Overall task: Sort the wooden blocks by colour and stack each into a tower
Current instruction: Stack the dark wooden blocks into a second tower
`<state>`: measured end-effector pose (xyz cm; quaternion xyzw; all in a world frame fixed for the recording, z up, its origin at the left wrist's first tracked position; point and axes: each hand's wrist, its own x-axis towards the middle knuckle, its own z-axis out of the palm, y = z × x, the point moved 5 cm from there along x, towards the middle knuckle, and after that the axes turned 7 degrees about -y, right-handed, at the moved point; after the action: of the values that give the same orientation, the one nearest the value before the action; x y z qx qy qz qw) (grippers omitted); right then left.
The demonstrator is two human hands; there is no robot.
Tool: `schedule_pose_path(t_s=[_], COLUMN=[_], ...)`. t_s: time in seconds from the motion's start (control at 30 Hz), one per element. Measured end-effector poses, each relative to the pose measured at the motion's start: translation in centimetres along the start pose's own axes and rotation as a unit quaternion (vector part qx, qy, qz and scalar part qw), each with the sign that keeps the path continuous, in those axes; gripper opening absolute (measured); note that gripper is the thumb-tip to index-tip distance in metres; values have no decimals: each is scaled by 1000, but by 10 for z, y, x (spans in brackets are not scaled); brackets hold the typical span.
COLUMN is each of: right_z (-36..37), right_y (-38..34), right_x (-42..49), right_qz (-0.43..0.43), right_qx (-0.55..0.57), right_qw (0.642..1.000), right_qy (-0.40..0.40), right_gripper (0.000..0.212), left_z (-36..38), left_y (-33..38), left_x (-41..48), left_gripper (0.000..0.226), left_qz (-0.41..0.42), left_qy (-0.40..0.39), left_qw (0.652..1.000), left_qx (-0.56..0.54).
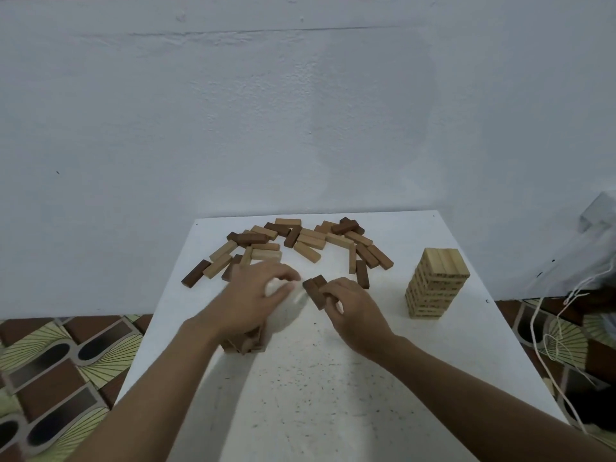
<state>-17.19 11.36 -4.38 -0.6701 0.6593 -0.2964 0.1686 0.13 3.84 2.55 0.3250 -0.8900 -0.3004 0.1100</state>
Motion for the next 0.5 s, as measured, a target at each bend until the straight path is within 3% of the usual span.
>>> schedule_pose_path(t_s=[0.13, 0.27, 0.4, 0.5], right_z=[3, 13, 30, 41], right_y=[-22, -58, -87, -99], right_x=[0, -4, -7, -7], right_qz=[-3, -3, -9, -36], right_qx=[96, 145, 92, 54], right_qw=[995, 988, 987, 990], right_qy=[-10, -57, -130, -122], right_gripper=[25, 39, 72, 84], left_z=[-37, -36, -27, -18], left_y=[-35, -65, -72, -78], left_x=[-43, -69, -80, -83], left_gripper=[15, 27, 31, 34], left_qz=[-52, -85, -93, -97], left_qy=[127, 86, 77, 78], left_qw=[987, 985, 977, 972], left_qx=[-90, -124, -178, -199])
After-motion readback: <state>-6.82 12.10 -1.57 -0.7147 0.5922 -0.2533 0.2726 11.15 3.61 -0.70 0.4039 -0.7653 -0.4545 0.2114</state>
